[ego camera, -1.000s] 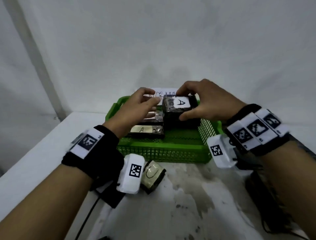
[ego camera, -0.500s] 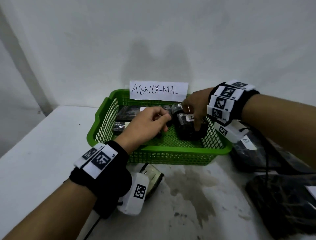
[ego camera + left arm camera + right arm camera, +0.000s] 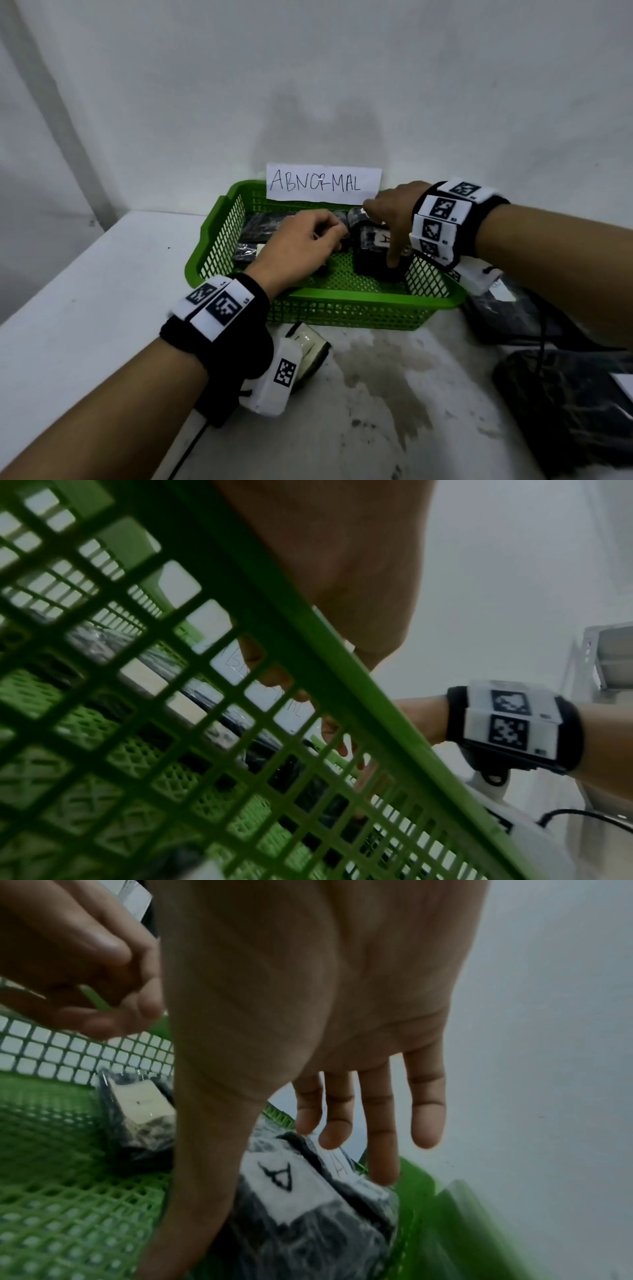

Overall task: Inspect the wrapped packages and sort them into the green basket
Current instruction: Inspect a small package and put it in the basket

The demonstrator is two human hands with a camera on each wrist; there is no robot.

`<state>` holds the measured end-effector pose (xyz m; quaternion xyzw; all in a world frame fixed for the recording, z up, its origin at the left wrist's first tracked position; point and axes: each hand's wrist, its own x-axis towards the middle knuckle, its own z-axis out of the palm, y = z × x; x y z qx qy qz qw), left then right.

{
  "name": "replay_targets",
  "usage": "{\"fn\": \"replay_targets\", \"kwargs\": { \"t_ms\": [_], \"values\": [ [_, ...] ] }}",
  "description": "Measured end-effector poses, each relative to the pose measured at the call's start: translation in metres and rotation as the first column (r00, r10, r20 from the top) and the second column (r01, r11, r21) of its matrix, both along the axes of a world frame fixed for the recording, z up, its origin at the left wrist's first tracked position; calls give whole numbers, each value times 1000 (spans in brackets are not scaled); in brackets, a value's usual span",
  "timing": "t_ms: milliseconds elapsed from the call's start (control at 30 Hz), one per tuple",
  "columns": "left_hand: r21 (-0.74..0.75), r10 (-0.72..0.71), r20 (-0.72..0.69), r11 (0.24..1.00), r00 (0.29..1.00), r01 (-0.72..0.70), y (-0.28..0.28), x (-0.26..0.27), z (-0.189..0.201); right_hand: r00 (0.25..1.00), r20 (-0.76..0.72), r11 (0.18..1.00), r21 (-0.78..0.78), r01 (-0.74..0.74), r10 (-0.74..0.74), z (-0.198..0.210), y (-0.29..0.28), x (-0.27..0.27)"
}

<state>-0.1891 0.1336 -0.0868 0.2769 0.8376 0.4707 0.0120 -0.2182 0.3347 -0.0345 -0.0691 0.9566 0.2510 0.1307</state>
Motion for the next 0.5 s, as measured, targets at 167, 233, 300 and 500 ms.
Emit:
{"fn": "replay_targets", "kwargs": {
  "t_ms": [167, 233, 300, 500],
  "values": [
    [149, 50, 3, 988, 999, -50, -18, 7, 21, 985, -160, 988, -136, -79, 57, 43, -31, 43],
    [181, 86, -15, 980, 996, -82, -28, 15, 30, 960, -264, 935, -308, -176, 94, 57, -49, 72],
    [195, 105, -41, 976, 994, -95, -40, 28, 34, 925, -325, 813, -474, -339, 196, 58, -69, 105],
    [-25, 66, -43, 997, 997, -67, -77, 68, 18, 922, -142, 836, -390, -386, 360, -8, -114, 169]
  ]
}}
